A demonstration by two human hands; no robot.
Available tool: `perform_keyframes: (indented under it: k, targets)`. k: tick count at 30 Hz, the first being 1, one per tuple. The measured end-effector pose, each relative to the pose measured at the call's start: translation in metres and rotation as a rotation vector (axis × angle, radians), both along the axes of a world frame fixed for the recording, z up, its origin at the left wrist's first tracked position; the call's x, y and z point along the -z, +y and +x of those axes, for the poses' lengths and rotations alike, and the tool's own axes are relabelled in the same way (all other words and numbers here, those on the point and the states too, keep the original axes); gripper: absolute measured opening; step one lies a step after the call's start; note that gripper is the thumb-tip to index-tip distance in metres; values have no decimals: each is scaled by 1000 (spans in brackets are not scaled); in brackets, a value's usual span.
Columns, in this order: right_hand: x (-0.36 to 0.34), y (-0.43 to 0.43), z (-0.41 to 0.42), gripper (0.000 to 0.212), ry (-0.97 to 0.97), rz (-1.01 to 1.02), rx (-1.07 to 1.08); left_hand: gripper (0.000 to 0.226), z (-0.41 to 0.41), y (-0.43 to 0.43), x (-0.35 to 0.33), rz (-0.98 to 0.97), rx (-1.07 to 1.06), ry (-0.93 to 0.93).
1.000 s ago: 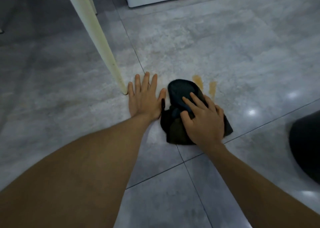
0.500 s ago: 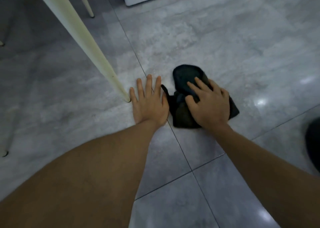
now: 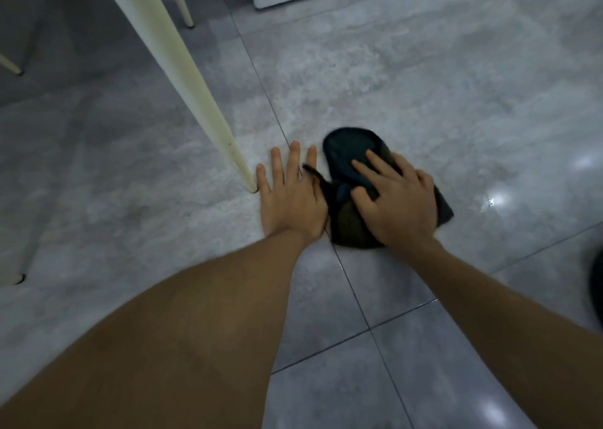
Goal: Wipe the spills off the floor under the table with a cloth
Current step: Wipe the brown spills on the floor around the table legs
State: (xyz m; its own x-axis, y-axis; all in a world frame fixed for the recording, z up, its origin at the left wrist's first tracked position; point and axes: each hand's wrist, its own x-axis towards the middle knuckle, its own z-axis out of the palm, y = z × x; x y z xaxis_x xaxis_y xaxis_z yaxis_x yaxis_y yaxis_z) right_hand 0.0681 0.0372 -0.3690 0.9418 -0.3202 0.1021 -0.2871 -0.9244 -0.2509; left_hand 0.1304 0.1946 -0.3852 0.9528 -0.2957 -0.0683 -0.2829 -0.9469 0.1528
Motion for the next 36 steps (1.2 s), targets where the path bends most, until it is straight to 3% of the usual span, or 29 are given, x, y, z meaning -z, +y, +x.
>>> perform_keyframes:
  k: [6,9,15,18,21,26,31,36]
  targets:
    - [-6,-35,65,61,68,-27,186,57,1,-4,-1,-35,-23,11]
    - [-3,-12,96,62,95,-20,70,59,1,-2,-1,-14,-17,-17]
    - [-2,-18,-5,51,22,-13,-35,60,2,2,-1,21,5,17]
    - [-6,-66,-27,57,49,-12,99,59,1,2,-2,-11,-8,28]
    - [-6,-76,2,63,87,-13,289,59,2,-2,-4,-26,-15,26]
    - [-4,-12,-6,58,70,-28,49,60,2,-1,-6,-30,6,41]
    - [-3,7,-87,53,68,-61,-54,44,-2,6,-14,-263,18,-85]
    - [-8,11,-39,60,122,-24,82,33,-37,34,-9,-449,19,-141]
